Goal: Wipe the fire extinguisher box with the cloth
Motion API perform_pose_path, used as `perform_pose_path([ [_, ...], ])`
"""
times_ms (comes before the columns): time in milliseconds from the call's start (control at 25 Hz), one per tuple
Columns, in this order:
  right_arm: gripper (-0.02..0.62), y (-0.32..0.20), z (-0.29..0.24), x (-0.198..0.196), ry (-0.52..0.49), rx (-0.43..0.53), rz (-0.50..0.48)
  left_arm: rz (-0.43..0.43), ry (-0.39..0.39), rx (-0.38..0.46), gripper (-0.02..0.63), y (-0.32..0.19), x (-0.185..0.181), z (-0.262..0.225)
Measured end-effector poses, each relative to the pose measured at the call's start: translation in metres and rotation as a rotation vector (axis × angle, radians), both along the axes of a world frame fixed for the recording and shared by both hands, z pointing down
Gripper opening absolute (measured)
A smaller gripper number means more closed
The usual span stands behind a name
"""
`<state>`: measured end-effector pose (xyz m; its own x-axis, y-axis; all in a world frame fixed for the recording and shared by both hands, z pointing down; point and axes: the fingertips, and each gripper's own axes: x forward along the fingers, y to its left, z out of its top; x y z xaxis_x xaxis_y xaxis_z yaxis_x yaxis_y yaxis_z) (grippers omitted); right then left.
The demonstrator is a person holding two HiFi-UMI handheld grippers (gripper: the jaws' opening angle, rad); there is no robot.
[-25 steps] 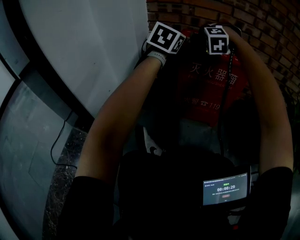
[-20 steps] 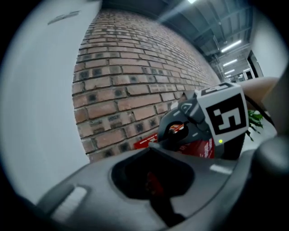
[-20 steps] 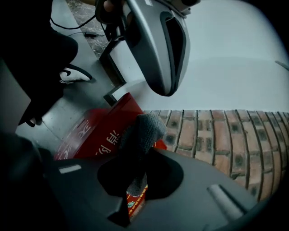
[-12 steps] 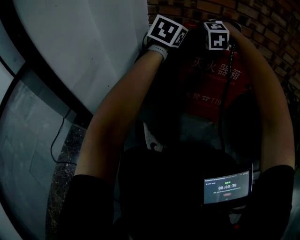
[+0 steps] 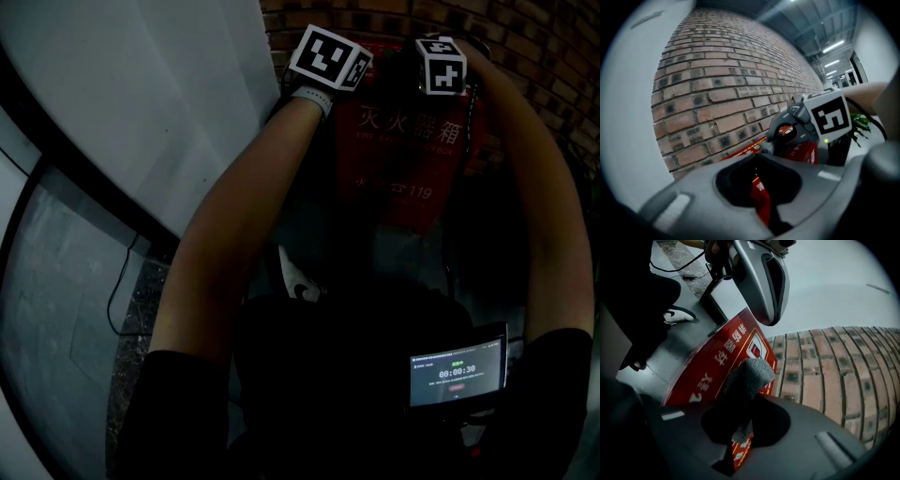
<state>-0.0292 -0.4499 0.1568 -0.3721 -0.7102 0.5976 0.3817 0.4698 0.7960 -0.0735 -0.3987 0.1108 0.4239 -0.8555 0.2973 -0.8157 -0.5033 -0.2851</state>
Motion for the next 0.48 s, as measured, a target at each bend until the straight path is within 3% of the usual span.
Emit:
perform_pose_path([
  [480, 0.023, 0.002, -0.005, 0.111, -0.041, -0.002, 0.104, 0.087, -0.027, 0.010, 0.002, -0.003, 0.095, -0.002],
])
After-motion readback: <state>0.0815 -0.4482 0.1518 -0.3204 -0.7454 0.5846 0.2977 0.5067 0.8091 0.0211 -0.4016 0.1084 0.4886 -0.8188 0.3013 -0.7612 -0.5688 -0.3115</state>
